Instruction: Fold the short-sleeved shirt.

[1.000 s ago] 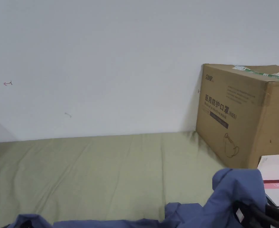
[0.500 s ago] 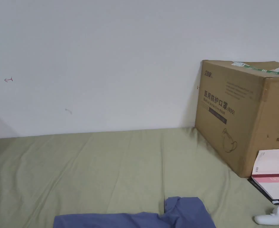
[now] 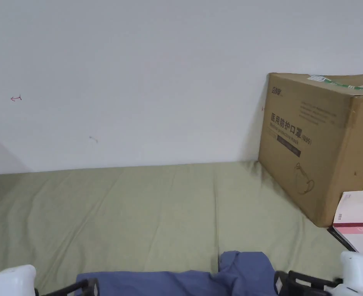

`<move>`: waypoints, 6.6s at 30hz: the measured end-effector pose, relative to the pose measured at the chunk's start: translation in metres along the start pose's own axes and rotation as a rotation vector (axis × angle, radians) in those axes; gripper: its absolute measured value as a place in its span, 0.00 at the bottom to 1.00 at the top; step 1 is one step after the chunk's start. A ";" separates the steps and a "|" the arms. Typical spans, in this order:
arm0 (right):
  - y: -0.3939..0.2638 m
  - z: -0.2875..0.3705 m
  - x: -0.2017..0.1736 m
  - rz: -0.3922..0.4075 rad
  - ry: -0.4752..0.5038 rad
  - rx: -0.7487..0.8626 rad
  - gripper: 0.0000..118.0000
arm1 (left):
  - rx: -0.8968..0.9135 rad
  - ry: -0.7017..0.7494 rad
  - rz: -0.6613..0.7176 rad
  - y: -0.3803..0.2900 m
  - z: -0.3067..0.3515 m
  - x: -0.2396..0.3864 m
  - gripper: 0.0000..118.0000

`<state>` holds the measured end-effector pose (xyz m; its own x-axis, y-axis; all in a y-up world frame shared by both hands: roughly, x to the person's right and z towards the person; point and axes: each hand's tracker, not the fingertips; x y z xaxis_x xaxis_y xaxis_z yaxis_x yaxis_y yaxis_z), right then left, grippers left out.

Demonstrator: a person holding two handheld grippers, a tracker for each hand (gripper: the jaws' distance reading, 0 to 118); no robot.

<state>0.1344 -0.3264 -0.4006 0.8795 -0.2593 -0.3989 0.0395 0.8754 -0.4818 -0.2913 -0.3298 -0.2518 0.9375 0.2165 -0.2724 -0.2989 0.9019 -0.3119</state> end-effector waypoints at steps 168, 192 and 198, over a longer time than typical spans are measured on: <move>-0.091 -0.056 0.130 0.164 -0.042 -0.976 0.00 | -0.944 0.002 -0.238 -0.098 -0.056 -0.076 0.01; -0.028 0.065 0.038 0.135 0.029 0.230 0.85 | 0.179 0.034 -0.062 -0.025 0.076 -0.018 0.78; -0.040 0.082 -0.010 0.124 0.016 0.486 0.00 | 0.381 0.124 -0.123 -0.037 0.096 0.012 0.00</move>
<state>0.1634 -0.3252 -0.3132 0.8844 -0.1437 -0.4440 0.1544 0.9879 -0.0121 -0.2517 -0.3242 -0.1563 0.9268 0.0729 -0.3685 -0.0769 0.9970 0.0036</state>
